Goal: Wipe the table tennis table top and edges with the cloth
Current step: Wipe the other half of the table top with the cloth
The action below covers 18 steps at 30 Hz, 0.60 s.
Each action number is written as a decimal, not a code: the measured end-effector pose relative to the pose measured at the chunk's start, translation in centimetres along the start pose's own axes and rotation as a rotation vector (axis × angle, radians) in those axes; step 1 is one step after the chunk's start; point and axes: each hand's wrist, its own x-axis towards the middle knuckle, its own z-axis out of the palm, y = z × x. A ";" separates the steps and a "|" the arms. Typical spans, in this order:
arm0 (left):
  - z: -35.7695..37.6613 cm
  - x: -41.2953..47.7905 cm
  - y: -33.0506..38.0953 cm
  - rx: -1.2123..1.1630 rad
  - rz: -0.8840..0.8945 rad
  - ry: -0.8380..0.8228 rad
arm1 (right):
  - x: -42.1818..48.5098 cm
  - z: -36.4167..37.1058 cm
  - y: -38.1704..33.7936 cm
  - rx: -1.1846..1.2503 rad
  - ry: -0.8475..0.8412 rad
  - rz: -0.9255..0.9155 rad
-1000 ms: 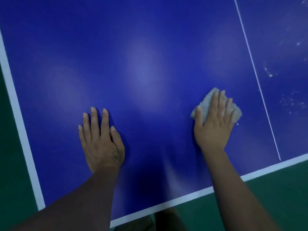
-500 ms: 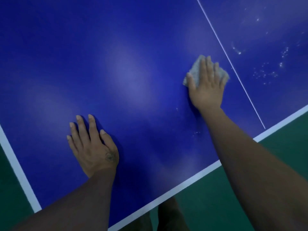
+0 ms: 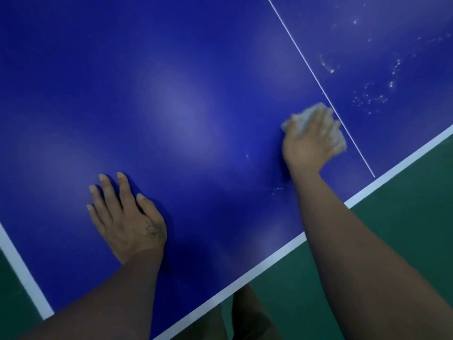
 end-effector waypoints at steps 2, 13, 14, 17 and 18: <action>-0.1 0.0 0.1 0.005 -0.004 -0.007 | -1.0 1.3 -4.0 -0.054 -0.021 -0.164; 0.1 0.0 0.0 0.022 0.011 0.004 | -9.6 1.6 3.9 -0.126 -0.067 -0.541; 0.0 -0.1 0.0 0.027 0.014 -0.006 | -9.4 0.9 6.2 -0.134 -0.072 -0.472; 0.0 0.0 0.1 0.028 0.020 -0.017 | -9.1 -1.3 12.0 -0.133 -0.102 -0.261; 0.0 0.0 0.1 0.029 0.019 -0.018 | -9.2 -1.7 13.1 -0.127 -0.106 -0.216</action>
